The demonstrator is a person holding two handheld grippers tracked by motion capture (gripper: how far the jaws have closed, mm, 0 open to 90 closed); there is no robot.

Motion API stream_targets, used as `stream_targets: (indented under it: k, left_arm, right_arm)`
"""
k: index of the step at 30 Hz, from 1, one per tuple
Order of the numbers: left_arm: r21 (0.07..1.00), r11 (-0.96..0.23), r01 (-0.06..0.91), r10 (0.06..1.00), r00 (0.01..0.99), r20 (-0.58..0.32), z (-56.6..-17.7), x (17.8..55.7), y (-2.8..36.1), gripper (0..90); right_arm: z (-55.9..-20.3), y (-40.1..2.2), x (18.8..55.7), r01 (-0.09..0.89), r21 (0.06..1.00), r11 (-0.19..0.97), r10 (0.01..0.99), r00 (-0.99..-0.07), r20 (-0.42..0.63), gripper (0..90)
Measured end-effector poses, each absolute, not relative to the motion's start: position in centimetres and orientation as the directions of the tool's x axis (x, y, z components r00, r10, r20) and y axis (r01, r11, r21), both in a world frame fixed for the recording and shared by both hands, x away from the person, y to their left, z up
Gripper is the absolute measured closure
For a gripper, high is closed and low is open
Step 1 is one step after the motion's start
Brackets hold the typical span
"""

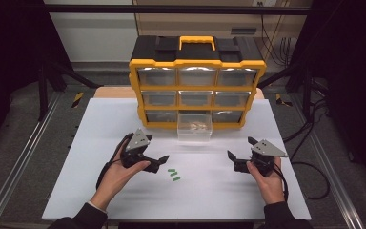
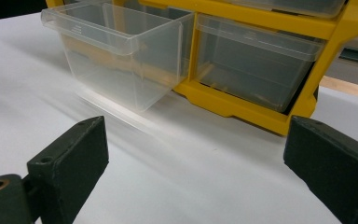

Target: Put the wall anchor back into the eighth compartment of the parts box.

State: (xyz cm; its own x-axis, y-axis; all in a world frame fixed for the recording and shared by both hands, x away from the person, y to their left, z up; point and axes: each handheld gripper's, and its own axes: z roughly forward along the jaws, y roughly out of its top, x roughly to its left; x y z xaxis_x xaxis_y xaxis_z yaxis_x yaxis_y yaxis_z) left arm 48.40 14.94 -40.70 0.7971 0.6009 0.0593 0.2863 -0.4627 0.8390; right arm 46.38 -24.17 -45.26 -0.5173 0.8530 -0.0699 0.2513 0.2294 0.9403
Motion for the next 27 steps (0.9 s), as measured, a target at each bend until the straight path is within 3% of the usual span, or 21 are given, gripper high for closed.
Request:
stream_targets:
  k: [15, 27]
  left_arm:
    - [0.743, -0.566, 0.357, 0.572, 0.819, 0.042, -42.3, 48.5, 12.3, 10.9]
    - [0.709, -0.612, 0.351, 0.536, 0.843, 0.044, -42.6, 48.0, 11.5, 16.6]
  right_arm:
    - [-45.1, -24.4, 46.4, 0.240, 0.949, 0.205, 0.850, -0.524, -0.051, 7.7]
    - [-45.0, -24.6, 46.4, 0.232, 0.953, 0.192, 0.852, -0.522, -0.045, 7.8]
